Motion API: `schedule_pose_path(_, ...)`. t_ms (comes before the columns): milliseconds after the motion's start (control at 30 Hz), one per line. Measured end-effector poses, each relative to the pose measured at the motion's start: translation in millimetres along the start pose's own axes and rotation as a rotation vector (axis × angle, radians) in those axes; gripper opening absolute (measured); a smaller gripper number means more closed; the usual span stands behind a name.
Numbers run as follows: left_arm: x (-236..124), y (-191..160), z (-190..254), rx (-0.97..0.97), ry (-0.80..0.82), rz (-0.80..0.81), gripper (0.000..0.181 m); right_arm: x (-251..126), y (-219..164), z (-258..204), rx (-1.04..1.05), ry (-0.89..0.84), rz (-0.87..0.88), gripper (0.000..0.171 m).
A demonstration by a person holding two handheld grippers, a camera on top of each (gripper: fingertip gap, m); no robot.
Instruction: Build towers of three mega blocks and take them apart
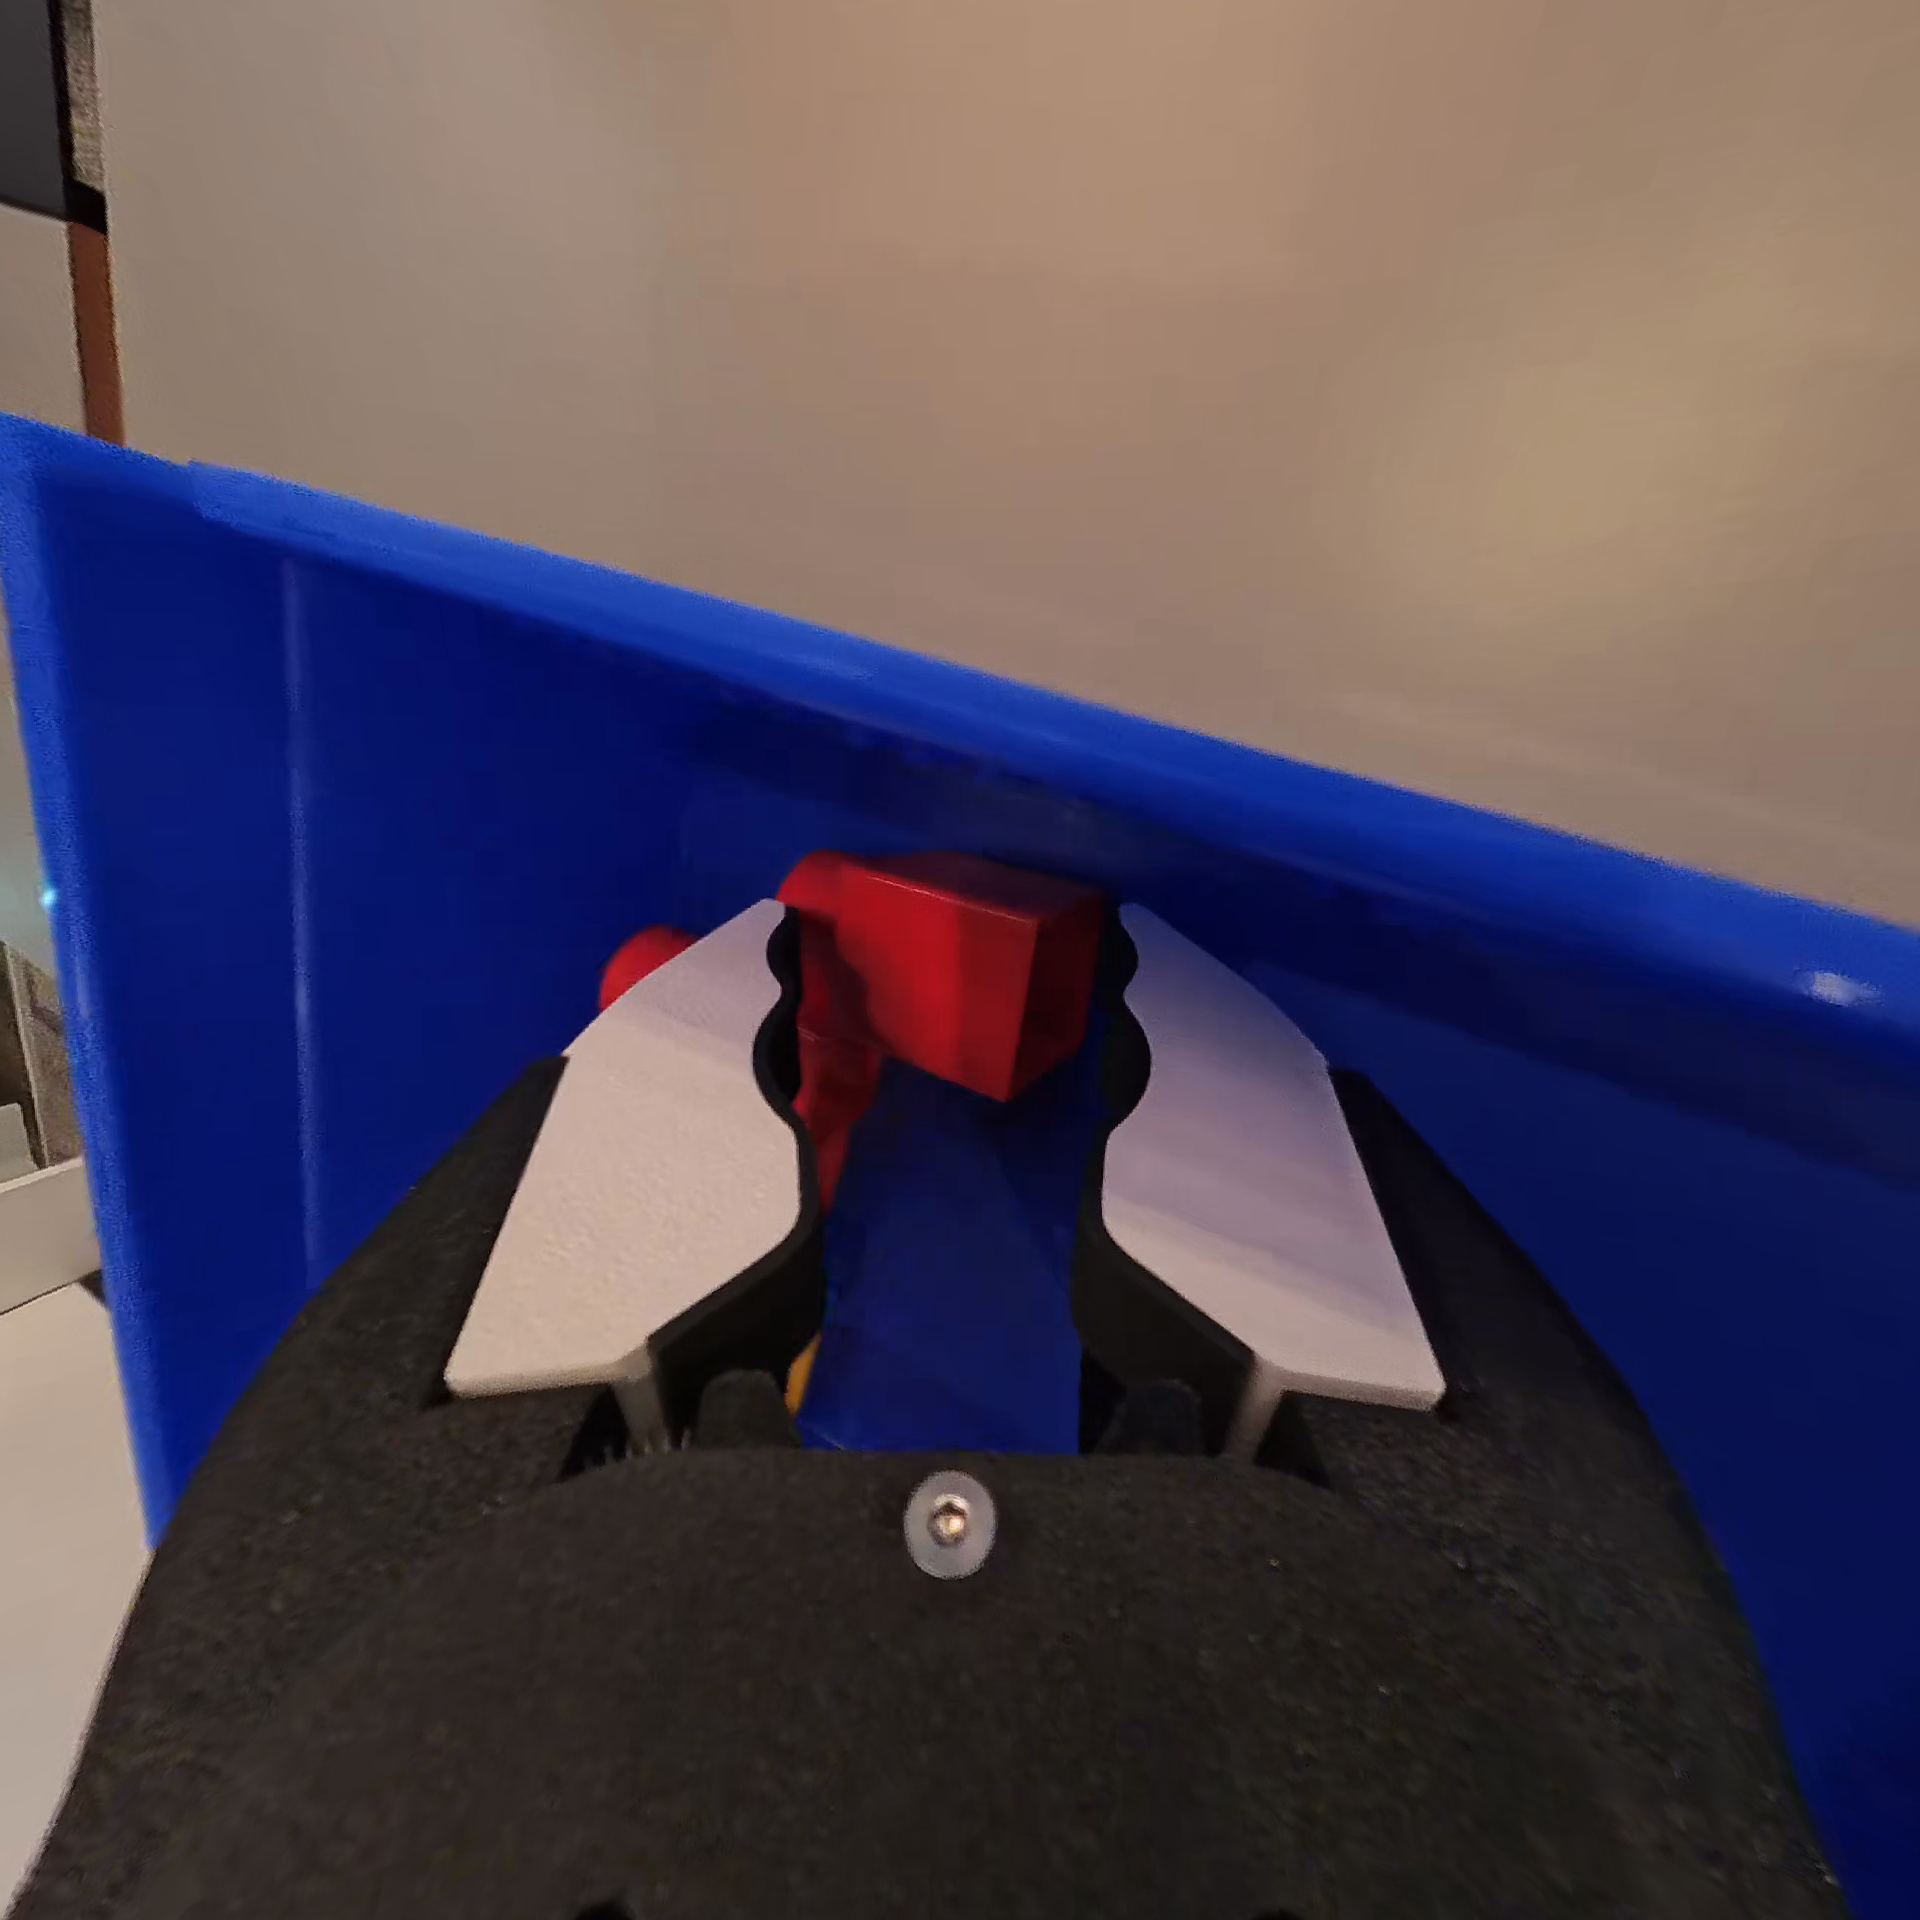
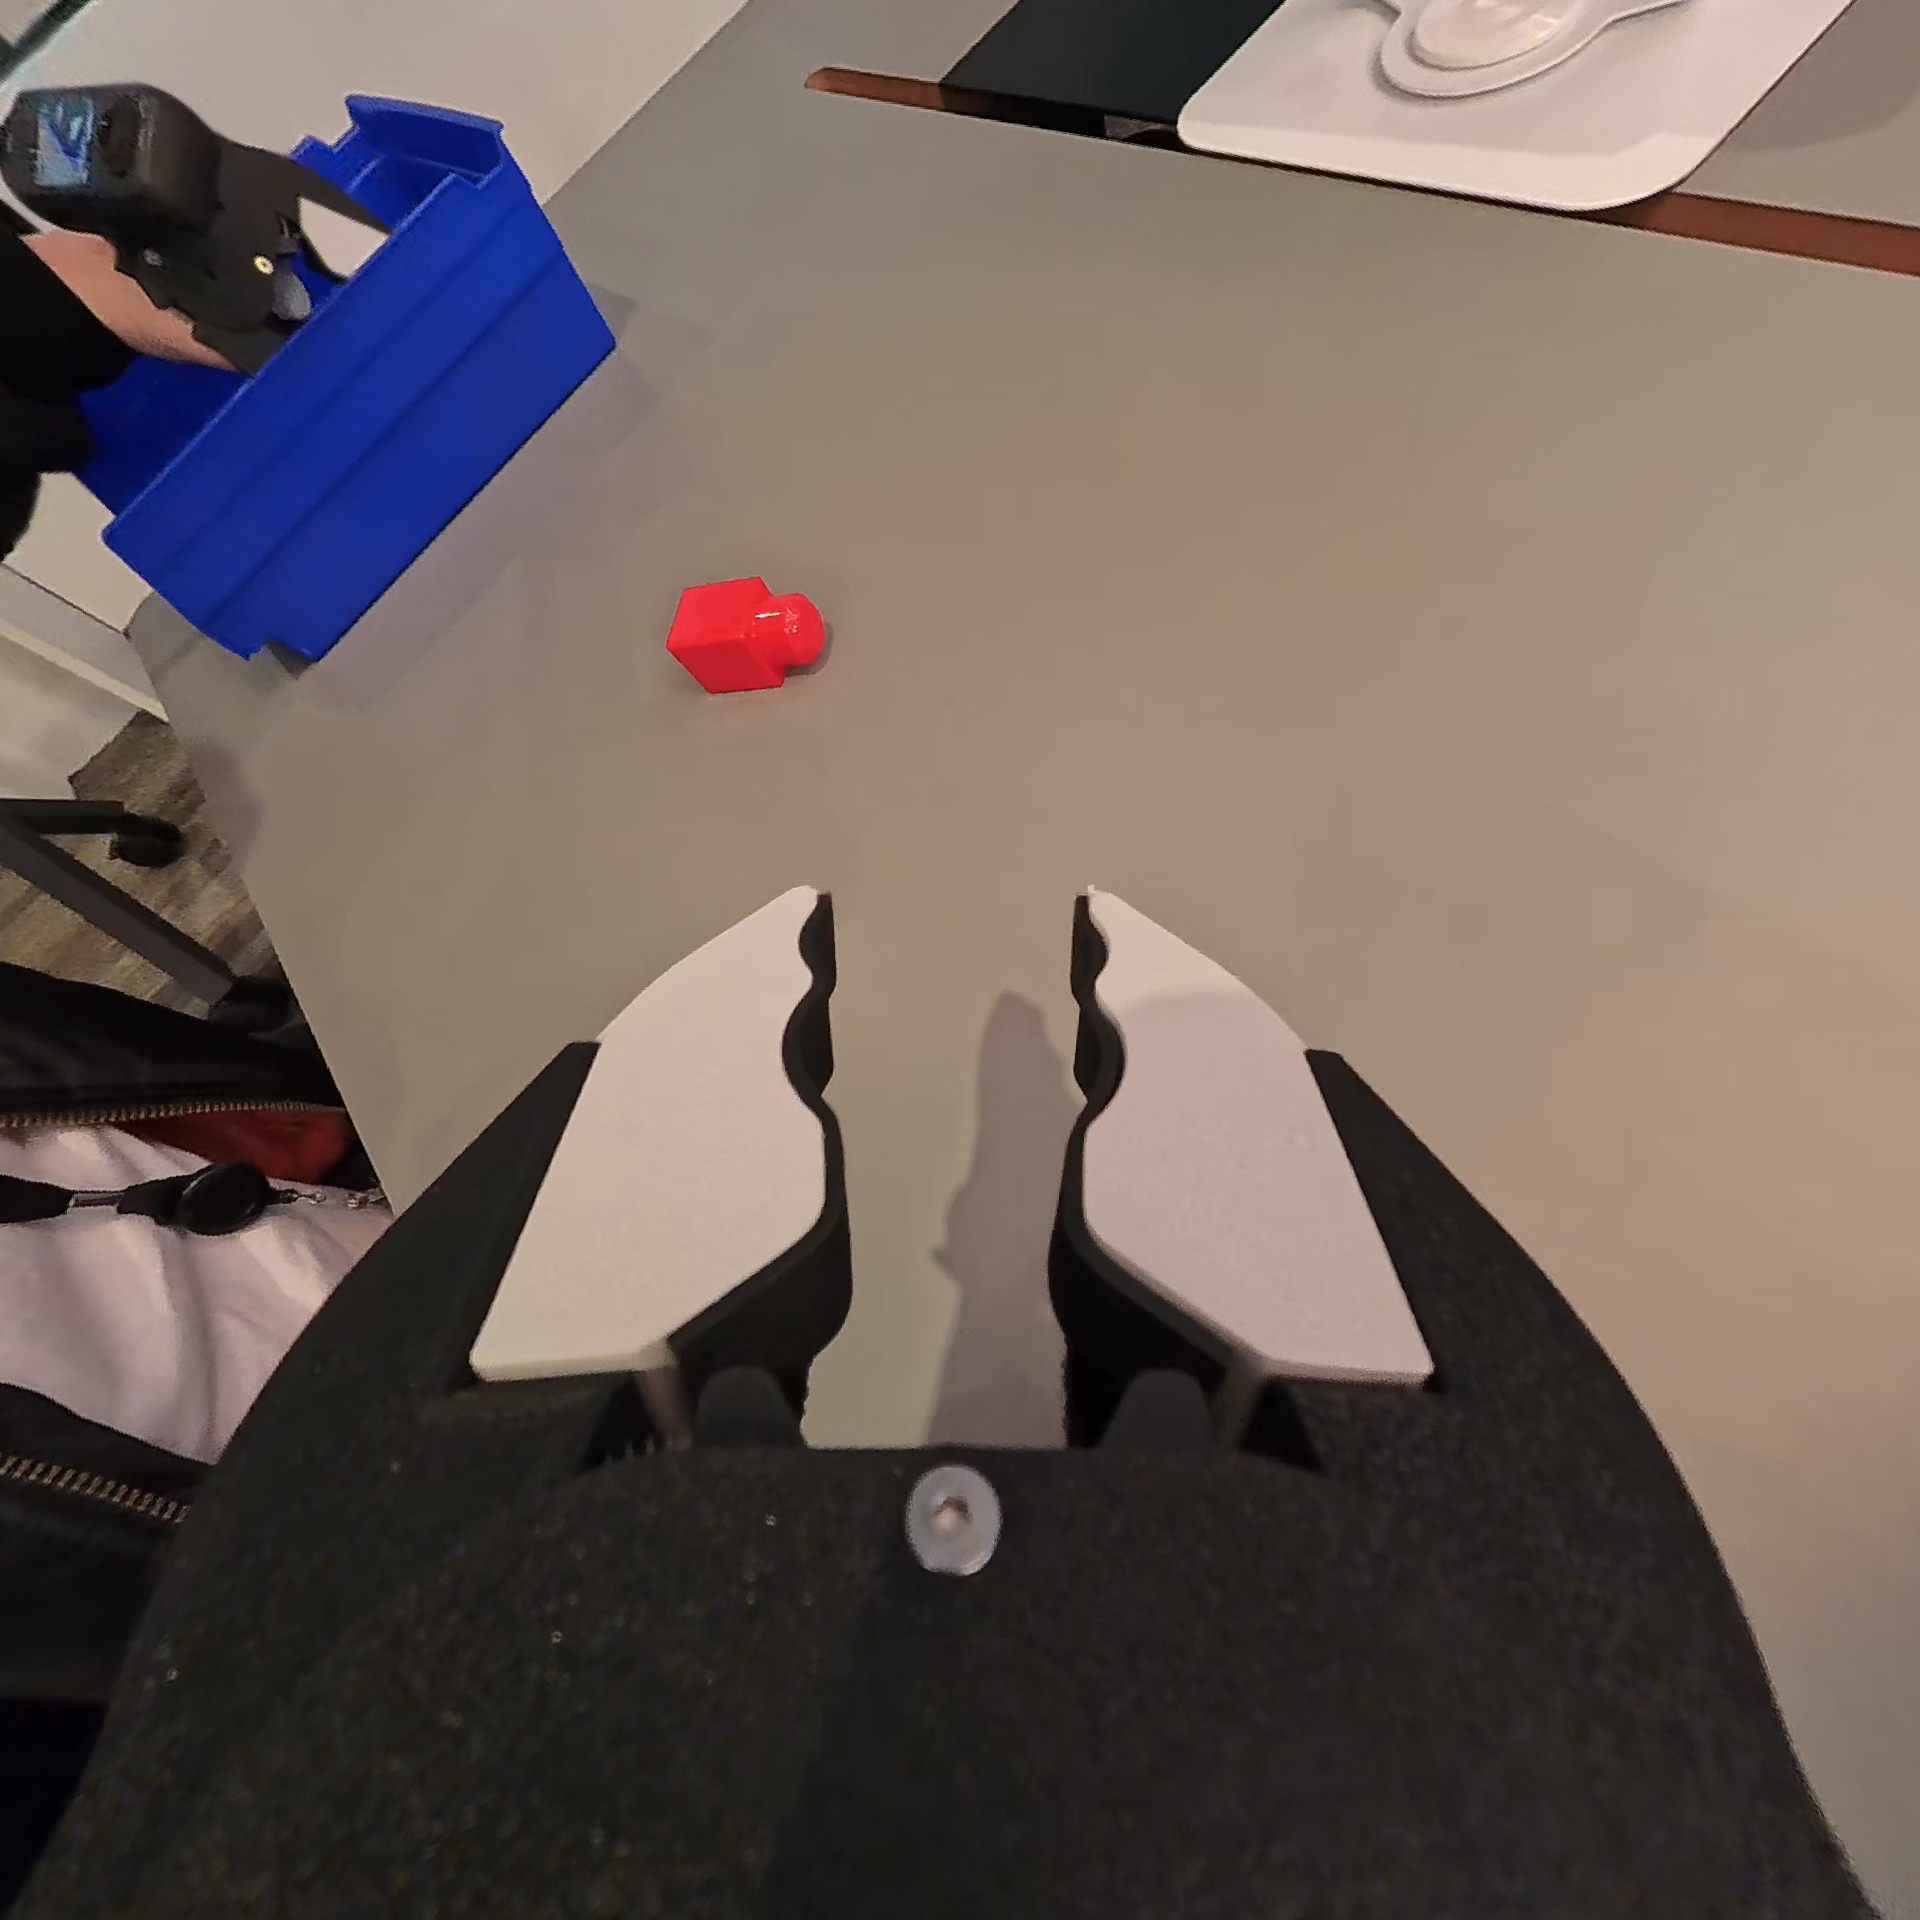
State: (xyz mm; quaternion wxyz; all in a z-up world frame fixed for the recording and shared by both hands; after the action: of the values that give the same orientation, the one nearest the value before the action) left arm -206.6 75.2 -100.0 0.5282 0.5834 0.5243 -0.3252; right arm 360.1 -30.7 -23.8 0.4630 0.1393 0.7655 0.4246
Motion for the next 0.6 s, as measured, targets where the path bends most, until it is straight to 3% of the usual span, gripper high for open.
schedule_pose_path(133,-11.8,-0.5,9.3,0.002,0.037,0.032,0.054,5.7,-3.1,1.4,0.004,0.020,-0.001,0.043)
schedule_pose_path(300,-7.9,-3.3,0.0,-0.087,-0.065,0.040,0.066,9.3,-6.8,2.0,0.034,0.050,0.007,0.042)
schedule_pose_path(600,5.0,-3.0,-8.2,-0.060,-0.150,-0.038,0.062,-4.3,-15.9,8.3,0.061,0.036,0.012,0.040)
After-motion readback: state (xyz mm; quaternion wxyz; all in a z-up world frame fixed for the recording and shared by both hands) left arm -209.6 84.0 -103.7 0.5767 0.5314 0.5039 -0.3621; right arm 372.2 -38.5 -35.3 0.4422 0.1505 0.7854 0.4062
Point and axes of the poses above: each gripper's, where its closed fingertips meet, x out along the fingers, y out of its top, z = x × y across the jaws, the point moved 5 cm from there along -x, back along the fingers, and after that the axes turned 11 degrees about -y, right-handed, at the moved point
